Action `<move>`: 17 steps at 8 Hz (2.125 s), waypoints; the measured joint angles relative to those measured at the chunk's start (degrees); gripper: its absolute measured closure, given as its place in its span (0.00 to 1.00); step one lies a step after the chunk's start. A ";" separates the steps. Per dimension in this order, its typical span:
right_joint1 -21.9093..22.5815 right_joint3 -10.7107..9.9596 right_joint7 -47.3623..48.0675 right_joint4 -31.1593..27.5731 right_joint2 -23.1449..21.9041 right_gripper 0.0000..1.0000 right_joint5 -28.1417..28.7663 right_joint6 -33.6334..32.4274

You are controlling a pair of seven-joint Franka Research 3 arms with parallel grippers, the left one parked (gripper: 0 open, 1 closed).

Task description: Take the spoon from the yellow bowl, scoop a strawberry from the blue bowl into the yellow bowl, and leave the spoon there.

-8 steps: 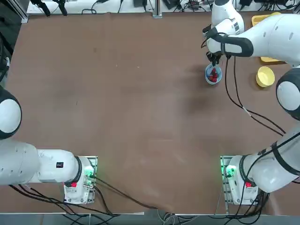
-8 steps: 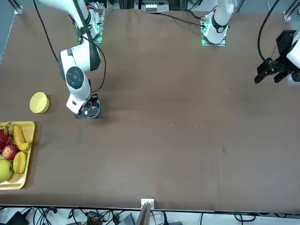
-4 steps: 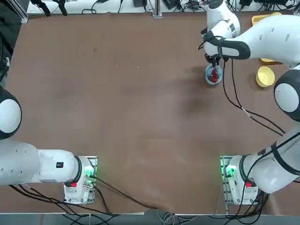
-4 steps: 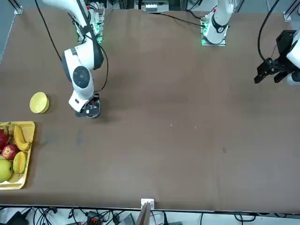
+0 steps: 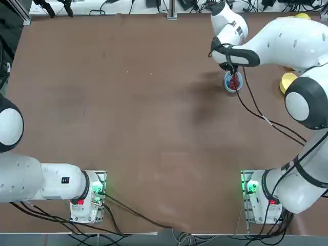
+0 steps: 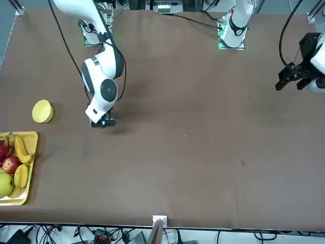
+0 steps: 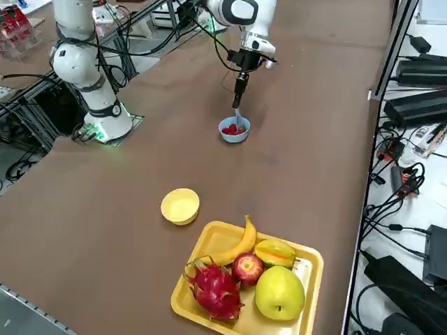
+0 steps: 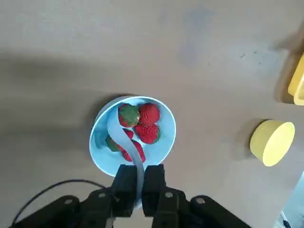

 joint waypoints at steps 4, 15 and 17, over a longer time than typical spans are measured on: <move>2.07 -0.01 2.58 2.72 3.50 0.89 -3.33 -4.42; 12.01 -0.17 8.82 8.93 12.53 0.89 -13.11 -11.69; 13.07 -0.19 9.92 8.94 13.75 0.89 -15.17 -12.71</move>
